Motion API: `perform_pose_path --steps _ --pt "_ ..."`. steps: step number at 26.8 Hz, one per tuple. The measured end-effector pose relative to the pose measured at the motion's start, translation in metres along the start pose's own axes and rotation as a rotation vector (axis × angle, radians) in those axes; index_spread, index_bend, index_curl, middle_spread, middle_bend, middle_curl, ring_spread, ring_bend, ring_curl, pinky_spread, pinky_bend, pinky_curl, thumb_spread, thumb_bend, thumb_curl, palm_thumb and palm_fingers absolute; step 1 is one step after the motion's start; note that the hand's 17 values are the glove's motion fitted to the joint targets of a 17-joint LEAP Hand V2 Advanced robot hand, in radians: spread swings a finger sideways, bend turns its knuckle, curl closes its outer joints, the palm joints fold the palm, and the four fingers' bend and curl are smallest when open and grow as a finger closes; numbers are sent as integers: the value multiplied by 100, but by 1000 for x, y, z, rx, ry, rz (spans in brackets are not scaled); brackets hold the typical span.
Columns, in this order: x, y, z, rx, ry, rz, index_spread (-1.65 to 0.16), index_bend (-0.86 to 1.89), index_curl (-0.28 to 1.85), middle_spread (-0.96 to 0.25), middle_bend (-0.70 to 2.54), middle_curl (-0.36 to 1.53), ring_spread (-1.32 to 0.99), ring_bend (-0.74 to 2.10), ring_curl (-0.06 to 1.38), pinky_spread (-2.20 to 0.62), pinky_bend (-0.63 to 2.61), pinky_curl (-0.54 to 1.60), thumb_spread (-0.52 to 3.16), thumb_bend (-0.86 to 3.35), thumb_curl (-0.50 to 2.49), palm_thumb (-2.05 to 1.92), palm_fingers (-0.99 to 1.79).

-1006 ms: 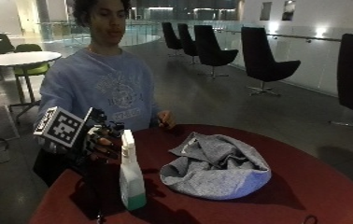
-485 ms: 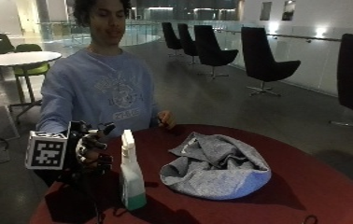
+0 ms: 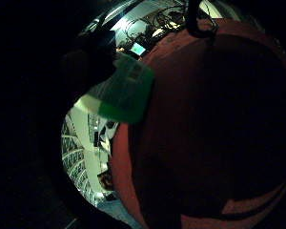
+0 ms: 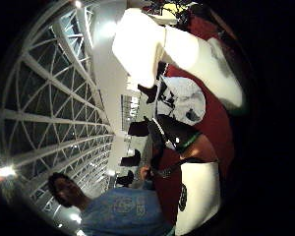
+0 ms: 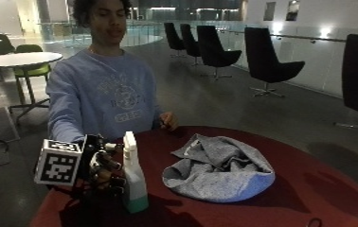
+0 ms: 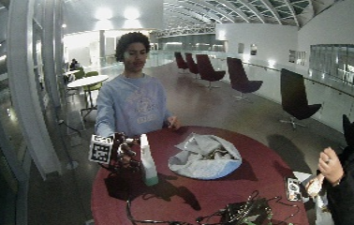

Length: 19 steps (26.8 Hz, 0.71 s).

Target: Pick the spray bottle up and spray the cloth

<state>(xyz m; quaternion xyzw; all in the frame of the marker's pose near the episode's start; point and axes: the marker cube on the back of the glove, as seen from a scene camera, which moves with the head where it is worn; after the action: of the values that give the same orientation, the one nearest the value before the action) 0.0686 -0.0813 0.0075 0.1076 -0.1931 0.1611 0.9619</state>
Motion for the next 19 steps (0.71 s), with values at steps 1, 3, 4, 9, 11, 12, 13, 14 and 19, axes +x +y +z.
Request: perform_pose_path --steps 1,3,4,9,11,12,13,14,19 --pt "1 -6 4 4 -9 5 -35 7 12 -2 49 35 0 50 30 17 41 31 100 10 24 60 62" --pt "1 -17 11 12 -25 14 -35 10 13 -2 48 35 0 49 29 17 41 31 99 9 25 62 63" --pt "2 -22 14 16 -30 18 -34 11 13 -2 48 35 0 48 29 17 40 31 99 8 26 62 63" --pt "5 -39 29 39 -39 20 -34 19 19 -2 35 33 0 47 30 20 39 31 98 5 27 65 63" --pt "7 -42 33 67 -48 15 -33 22 21 -2 35 33 0 44 29 21 35 31 97 4 28 66 66" --pt "8 -43 34 83 -52 13 -32 25 23 -3 35 34 -1 44 29 22 31 30 97 5 29 69 70" --pt "9 -43 35 99 -56 10 -31 27 24 -3 35 34 -1 45 29 22 27 28 97 6 30 72 75" --pt "10 -43 36 112 -58 7 -31 30 25 -4 35 34 -2 45 29 23 23 28 97 8 32 76 80" --pt "11 -49 34 144 -64 17 -29 26 29 -7 34 36 -6 53 32 23 15 25 89 11 39 89 93"
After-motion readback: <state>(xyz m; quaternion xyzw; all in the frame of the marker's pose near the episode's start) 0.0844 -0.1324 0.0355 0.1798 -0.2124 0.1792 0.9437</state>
